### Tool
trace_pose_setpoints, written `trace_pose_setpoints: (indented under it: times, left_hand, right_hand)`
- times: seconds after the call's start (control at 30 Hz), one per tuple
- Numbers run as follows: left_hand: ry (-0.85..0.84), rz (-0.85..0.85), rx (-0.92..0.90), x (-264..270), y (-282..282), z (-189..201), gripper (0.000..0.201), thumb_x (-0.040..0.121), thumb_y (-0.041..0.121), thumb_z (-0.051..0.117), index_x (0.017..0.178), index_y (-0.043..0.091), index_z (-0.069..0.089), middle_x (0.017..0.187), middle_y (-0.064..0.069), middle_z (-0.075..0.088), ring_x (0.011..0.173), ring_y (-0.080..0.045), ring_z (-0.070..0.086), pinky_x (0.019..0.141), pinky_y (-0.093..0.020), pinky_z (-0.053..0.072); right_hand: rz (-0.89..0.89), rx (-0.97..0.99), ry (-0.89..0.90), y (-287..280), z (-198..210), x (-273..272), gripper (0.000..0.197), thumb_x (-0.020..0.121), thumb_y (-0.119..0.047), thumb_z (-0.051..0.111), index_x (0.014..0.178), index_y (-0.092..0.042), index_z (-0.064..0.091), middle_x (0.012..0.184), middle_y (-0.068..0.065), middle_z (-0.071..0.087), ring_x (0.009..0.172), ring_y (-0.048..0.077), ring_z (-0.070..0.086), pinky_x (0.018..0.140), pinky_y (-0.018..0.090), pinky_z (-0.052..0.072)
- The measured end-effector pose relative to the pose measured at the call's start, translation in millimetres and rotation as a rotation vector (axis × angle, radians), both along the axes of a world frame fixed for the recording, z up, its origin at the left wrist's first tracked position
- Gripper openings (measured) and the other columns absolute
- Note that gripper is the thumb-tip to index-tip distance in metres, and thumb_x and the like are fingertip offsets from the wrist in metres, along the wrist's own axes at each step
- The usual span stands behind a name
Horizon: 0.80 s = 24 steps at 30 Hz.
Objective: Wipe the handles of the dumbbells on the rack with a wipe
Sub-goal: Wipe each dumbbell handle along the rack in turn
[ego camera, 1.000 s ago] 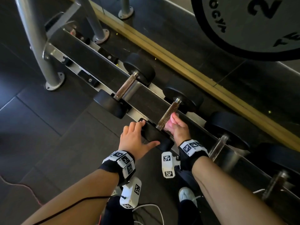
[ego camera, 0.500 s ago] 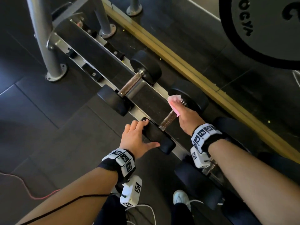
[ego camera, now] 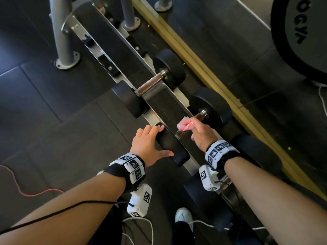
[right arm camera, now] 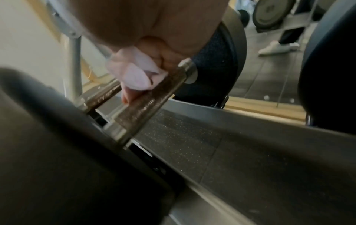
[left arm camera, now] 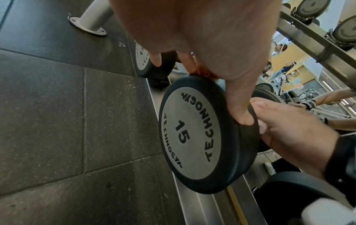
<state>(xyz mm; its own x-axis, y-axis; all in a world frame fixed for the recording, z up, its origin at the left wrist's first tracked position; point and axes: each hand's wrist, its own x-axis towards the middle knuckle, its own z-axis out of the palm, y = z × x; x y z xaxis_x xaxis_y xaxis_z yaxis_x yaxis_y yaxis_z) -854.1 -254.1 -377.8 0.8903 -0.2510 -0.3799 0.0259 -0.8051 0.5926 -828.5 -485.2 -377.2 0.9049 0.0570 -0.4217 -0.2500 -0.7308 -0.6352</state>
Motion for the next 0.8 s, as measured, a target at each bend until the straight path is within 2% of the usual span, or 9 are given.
trace_pose_setpoints:
  times: [0.07,0.17,0.27,0.33,0.43,0.57,0.67,0.7,0.8]
  left_hand:
    - [0.010,0.009,-0.014,0.1,0.2,0.1,0.098,0.062,0.067,0.078,0.144,0.035,0.036,0.126,0.013,0.042,0.102,-0.007,0.025,0.097,-0.029,0.035]
    - [0.019,0.010,-0.018,0.2,0.6,-0.2,0.098,0.062,0.067,0.078,0.145,0.037,0.035,0.128,0.013,0.042,0.103,-0.008,0.026,0.100,-0.032,0.037]
    - [0.012,0.011,-0.021,-0.2,1.2,-0.8,0.097,0.063,0.067,0.078,0.145,0.037,0.036,0.127,0.014,0.042,0.103,-0.008,0.026,0.098,-0.031,0.037]
    - [0.004,0.016,-0.032,-0.9,1.3,-1.4,0.098,0.062,0.067,0.079,0.145,0.036,0.037,0.126,0.013,0.042,0.102,-0.009,0.027,0.098,-0.032,0.037]
    - [0.001,0.021,-0.041,-2.0,1.4,-1.5,0.098,0.062,0.066,0.079,0.145,0.035,0.037,0.127,0.013,0.043,0.104,-0.009,0.028,0.099,-0.032,0.037]
    - [-0.003,0.026,-0.036,-2.4,0.9,-0.8,0.097,0.062,0.066,0.079,0.145,0.036,0.037,0.129,0.012,0.043,0.104,-0.008,0.027,0.099,-0.034,0.038]
    - [0.001,0.032,-0.035,-2.7,0.5,0.1,0.097,0.062,0.065,0.079,0.145,0.036,0.037,0.130,0.012,0.044,0.105,-0.009,0.028,0.100,-0.035,0.038]
    - [0.002,0.034,-0.037,-2.8,0.5,0.2,0.097,0.063,0.065,0.080,0.145,0.036,0.037,0.129,0.012,0.044,0.105,-0.009,0.028,0.100,-0.035,0.038]
    - [0.014,0.034,-0.047,-2.4,1.0,-0.1,0.096,0.064,0.064,0.079,0.144,0.036,0.037,0.128,0.013,0.043,0.104,-0.008,0.027,0.099,-0.034,0.038]
  right_hand:
    - [-0.023,0.036,-0.046,-2.6,2.3,10.0,0.026,0.102,-0.029,0.037,0.088,-0.043,0.054,0.080,-0.013,0.060,0.071,0.003,0.060,0.056,0.014,0.039]
    - [0.087,-0.086,-0.207,-9.5,1.8,24.2,0.022,0.104,-0.027,0.033,0.112,-0.040,0.049,0.082,-0.009,0.057,0.075,0.006,0.057,0.066,0.019,0.041]
    - [0.299,-0.284,-0.186,-13.4,-11.2,24.4,0.031,0.099,-0.012,0.044,0.125,-0.025,0.055,0.118,0.005,0.058,0.112,0.021,0.054,0.093,0.036,0.045]
    - [0.403,-0.359,-0.261,-12.4,-20.6,17.3,0.032,0.094,-0.005,0.049,0.123,-0.016,0.060,0.128,0.004,0.056,0.126,0.020,0.047,0.107,0.037,0.041]
    - [0.237,-0.199,-0.262,-2.5,-17.7,8.6,0.024,0.101,-0.016,0.041,0.114,-0.021,0.060,0.123,-0.001,0.054,0.117,0.012,0.047,0.105,0.032,0.041]
    - [0.174,-0.086,-0.018,20.9,-9.8,-7.1,0.029,0.105,-0.023,0.034,0.115,-0.029,0.061,0.130,0.002,0.054,0.129,0.020,0.046,0.108,0.036,0.038]
    - [0.016,0.151,0.113,25.3,5.3,-7.8,0.022,0.102,-0.032,0.043,0.100,-0.037,0.065,0.095,-0.022,0.065,0.091,-0.007,0.059,0.085,0.029,0.046]
    - [-0.035,0.203,0.126,24.3,10.4,-4.4,0.017,0.098,-0.037,0.049,0.092,-0.036,0.065,0.085,-0.023,0.065,0.082,-0.009,0.059,0.077,0.026,0.044]
    - [-0.136,0.208,0.019,12.7,16.9,6.6,0.017,0.101,-0.037,0.044,0.100,-0.033,0.061,0.098,-0.016,0.064,0.094,0.003,0.061,0.073,0.020,0.042]
